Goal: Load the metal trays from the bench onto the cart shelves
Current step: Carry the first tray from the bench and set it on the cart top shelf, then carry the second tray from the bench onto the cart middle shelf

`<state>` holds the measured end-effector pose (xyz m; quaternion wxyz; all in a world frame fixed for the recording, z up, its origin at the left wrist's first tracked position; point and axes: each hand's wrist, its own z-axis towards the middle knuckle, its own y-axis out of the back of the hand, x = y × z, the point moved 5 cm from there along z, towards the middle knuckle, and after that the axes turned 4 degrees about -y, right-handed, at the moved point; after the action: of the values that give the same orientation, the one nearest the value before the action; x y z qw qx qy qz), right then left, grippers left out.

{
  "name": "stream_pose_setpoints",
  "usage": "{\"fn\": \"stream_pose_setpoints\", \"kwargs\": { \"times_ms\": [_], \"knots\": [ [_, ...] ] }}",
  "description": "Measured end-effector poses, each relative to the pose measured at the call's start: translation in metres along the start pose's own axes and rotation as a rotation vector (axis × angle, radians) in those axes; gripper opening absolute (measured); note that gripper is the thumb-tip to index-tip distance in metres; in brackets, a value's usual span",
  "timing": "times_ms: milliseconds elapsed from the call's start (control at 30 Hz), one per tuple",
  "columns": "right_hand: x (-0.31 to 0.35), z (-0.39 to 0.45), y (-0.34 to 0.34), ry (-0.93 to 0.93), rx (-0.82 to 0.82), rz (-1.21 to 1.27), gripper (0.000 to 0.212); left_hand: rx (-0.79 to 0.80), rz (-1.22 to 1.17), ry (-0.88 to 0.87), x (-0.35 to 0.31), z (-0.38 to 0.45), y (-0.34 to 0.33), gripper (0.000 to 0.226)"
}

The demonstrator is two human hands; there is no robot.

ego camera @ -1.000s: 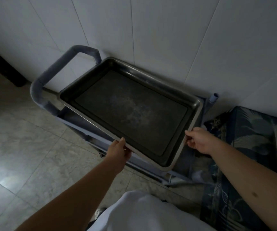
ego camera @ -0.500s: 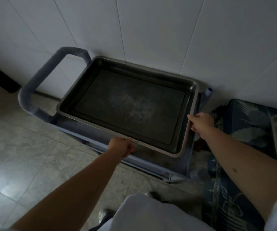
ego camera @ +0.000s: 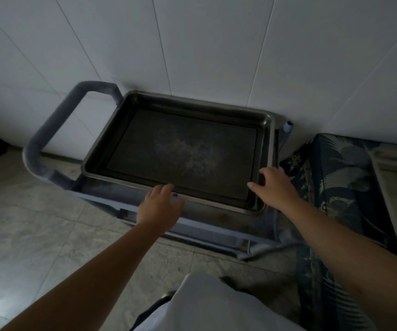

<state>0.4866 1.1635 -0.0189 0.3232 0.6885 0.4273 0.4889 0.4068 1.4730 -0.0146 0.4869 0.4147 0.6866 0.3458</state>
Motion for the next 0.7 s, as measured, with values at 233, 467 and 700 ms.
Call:
{"fn": "stream_pose_setpoints", "kwargs": {
  "times_ms": [233,467,700],
  "knots": [
    [0.051,-0.073,-0.044,0.104,0.061,-0.366,0.115,0.08,0.45,-0.307,0.016,-0.017,0.007,0.105],
    [0.061,-0.134,-0.074,0.02,-0.022,-0.367,0.112,0.073,0.476,-0.473,0.023,-0.037,0.016,0.108],
    [0.041,-0.208,-0.087,-0.152,-0.092,-0.257,0.109,0.14,0.517,-0.697,0.007,-0.063,0.0,0.108]
  ]
}}
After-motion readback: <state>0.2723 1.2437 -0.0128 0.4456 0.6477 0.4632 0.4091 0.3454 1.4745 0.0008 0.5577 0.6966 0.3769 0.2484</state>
